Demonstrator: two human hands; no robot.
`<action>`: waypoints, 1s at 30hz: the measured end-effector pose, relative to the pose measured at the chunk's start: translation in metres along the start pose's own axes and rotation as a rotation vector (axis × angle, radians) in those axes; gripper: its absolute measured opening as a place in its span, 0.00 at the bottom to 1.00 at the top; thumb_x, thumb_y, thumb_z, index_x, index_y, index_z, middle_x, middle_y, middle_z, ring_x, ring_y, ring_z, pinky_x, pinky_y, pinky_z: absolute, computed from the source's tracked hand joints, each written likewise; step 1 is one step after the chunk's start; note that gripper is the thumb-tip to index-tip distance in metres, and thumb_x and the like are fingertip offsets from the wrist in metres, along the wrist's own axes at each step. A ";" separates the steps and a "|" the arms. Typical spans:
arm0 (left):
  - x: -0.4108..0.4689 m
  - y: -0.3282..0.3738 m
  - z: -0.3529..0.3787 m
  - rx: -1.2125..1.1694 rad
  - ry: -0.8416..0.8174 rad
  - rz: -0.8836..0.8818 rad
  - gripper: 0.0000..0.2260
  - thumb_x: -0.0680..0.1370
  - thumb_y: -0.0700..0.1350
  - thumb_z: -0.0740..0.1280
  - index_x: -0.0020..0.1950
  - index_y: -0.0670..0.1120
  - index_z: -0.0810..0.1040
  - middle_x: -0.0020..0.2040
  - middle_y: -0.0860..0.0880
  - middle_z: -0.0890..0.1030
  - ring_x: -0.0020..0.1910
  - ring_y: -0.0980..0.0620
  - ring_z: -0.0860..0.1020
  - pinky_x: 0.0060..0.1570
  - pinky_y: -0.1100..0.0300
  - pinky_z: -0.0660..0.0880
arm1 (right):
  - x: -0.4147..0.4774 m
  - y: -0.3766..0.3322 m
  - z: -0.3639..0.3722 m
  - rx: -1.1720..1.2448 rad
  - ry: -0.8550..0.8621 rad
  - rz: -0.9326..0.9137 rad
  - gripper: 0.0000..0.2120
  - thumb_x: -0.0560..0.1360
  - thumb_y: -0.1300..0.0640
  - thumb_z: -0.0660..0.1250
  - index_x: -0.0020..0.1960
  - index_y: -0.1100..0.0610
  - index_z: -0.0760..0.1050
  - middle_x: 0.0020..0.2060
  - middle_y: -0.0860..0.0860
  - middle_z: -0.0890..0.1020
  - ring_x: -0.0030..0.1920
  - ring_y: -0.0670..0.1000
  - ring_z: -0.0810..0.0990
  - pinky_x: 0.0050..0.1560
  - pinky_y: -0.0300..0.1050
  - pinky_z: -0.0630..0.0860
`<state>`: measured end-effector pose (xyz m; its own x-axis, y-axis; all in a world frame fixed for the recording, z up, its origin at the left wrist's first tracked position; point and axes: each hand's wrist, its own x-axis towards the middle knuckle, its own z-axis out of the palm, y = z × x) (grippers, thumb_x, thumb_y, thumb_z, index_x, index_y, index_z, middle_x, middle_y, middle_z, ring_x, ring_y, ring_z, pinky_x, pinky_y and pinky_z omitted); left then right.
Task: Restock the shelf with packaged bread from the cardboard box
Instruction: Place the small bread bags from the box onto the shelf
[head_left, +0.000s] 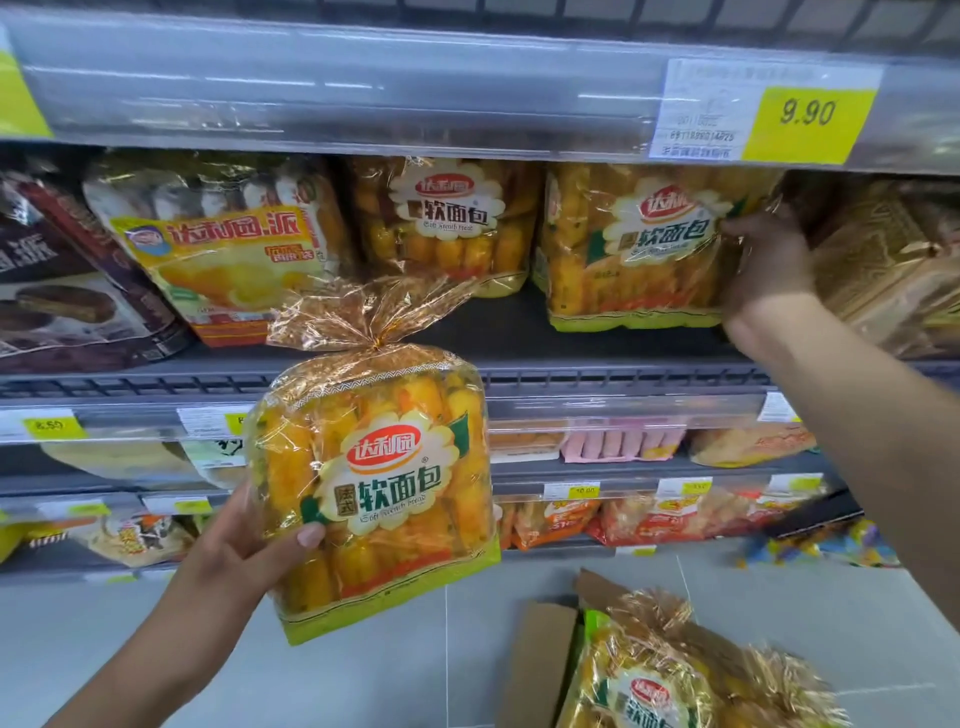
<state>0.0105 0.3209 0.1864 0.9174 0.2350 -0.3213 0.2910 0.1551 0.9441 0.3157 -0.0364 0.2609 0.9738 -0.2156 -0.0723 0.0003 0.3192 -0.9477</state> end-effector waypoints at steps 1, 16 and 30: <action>0.000 -0.001 -0.001 0.003 -0.016 0.005 0.34 0.57 0.61 0.83 0.60 0.54 0.79 0.55 0.49 0.86 0.54 0.46 0.85 0.40 0.61 0.83 | 0.003 0.006 -0.002 -0.001 0.015 -0.013 0.23 0.62 0.64 0.65 0.56 0.53 0.80 0.54 0.57 0.83 0.54 0.59 0.82 0.61 0.65 0.76; 0.005 0.012 0.000 -0.015 -0.030 -0.019 0.36 0.49 0.66 0.83 0.55 0.60 0.81 0.57 0.49 0.85 0.54 0.46 0.85 0.52 0.46 0.78 | -0.015 0.038 -0.010 -0.472 0.252 -0.196 0.29 0.68 0.44 0.67 0.64 0.59 0.75 0.55 0.53 0.83 0.55 0.53 0.82 0.58 0.50 0.79; 0.017 0.035 0.024 0.096 -0.066 0.080 0.13 0.77 0.42 0.67 0.60 0.56 0.76 0.50 0.53 0.87 0.45 0.50 0.86 0.31 0.65 0.80 | -0.073 0.027 -0.014 -0.516 0.286 -0.172 0.33 0.66 0.41 0.75 0.67 0.48 0.69 0.63 0.49 0.76 0.61 0.47 0.77 0.67 0.48 0.72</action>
<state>0.0429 0.3074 0.2158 0.9536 0.1786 -0.2424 0.2381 0.0453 0.9702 0.2415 -0.0251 0.2366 0.8700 -0.4862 0.0822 -0.0280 -0.2151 -0.9762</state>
